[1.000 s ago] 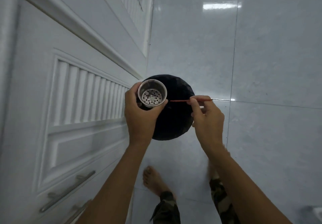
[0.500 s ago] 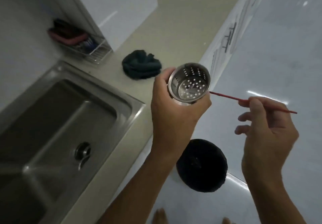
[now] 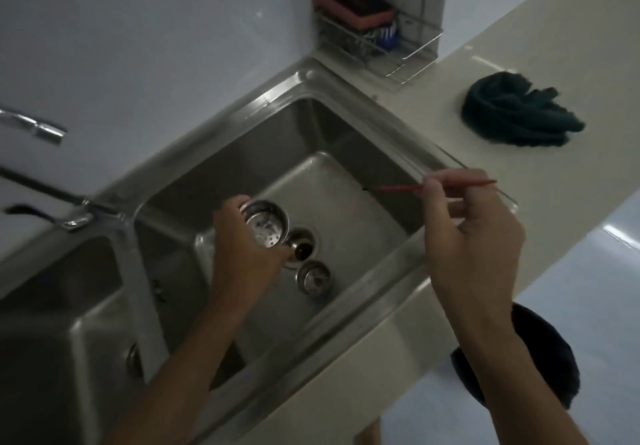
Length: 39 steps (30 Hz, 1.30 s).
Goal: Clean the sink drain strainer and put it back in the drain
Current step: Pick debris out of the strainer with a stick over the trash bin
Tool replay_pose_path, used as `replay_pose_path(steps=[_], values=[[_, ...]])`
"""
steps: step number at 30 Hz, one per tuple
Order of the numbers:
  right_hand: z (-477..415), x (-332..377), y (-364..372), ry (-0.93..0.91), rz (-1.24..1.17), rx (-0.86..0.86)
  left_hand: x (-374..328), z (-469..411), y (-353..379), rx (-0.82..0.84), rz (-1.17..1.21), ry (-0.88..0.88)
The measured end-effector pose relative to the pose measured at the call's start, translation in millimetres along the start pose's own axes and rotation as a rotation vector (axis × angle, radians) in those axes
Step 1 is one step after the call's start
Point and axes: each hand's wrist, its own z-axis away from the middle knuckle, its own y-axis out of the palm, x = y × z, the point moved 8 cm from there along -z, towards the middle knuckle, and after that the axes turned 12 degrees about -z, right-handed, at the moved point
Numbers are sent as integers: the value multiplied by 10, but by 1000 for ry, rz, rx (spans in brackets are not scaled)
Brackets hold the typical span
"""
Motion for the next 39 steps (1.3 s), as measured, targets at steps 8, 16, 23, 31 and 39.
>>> replay_pose_path(steps=[8,16,23,31,39], values=[[52,-253,758,-7,260,219,1331,-76,1108,594,-333,-135],[58,-437,888,74,305,237,1482,-34,1405,736,-619,-48],[26,-418,801,65,312,194,938,15,1575,606,-683,415],[-73,-242,254,1,237,96,458,17,1415,417,-503,376],[-187,69,-954,50,-55,-117,-1509,274,646,103,11,525]])
